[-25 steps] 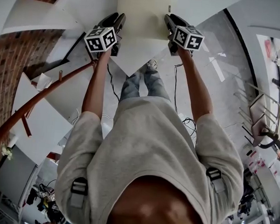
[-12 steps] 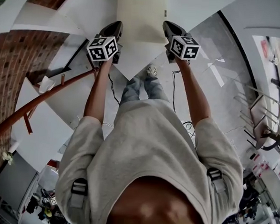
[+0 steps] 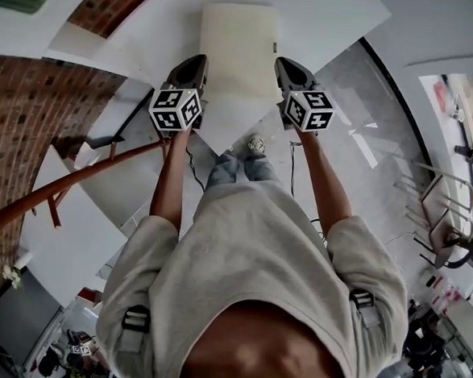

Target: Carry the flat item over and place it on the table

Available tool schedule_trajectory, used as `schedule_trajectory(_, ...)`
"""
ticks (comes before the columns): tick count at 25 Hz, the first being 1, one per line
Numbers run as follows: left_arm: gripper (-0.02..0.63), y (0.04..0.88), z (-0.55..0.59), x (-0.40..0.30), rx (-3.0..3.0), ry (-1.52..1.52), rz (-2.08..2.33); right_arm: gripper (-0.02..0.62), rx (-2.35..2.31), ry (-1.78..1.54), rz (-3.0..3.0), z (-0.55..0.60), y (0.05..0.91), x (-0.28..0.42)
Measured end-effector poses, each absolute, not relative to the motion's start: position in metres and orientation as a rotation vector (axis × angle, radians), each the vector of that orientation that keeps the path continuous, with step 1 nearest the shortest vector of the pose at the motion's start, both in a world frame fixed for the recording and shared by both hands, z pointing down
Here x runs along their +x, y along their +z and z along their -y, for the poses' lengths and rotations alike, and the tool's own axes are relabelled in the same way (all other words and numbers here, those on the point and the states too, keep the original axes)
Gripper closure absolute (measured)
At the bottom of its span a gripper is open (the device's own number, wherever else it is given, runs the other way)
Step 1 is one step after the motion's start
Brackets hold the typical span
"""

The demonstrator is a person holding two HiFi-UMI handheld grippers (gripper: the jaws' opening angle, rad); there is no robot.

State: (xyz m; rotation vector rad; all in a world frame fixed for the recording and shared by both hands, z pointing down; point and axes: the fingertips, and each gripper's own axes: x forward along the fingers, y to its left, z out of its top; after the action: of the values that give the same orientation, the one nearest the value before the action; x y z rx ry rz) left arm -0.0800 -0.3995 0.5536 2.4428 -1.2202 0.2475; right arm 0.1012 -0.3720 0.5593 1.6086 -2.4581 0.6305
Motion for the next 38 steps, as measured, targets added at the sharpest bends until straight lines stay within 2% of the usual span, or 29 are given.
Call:
schedule_trajectory(12, 0.589, 0.519, 0.388, -0.074, 2.495, 0.200, 1.204, 0.569, 1.664, 0.469, 2.486, 0.353, 0.511, 0.115)
schedule_trajectory(38, 0.589, 0.490, 0.395, -0.102, 2.515, 0.124, 1.263, 0.569, 1.749, 0.377, 2.502, 0.361, 0.483, 0.113)
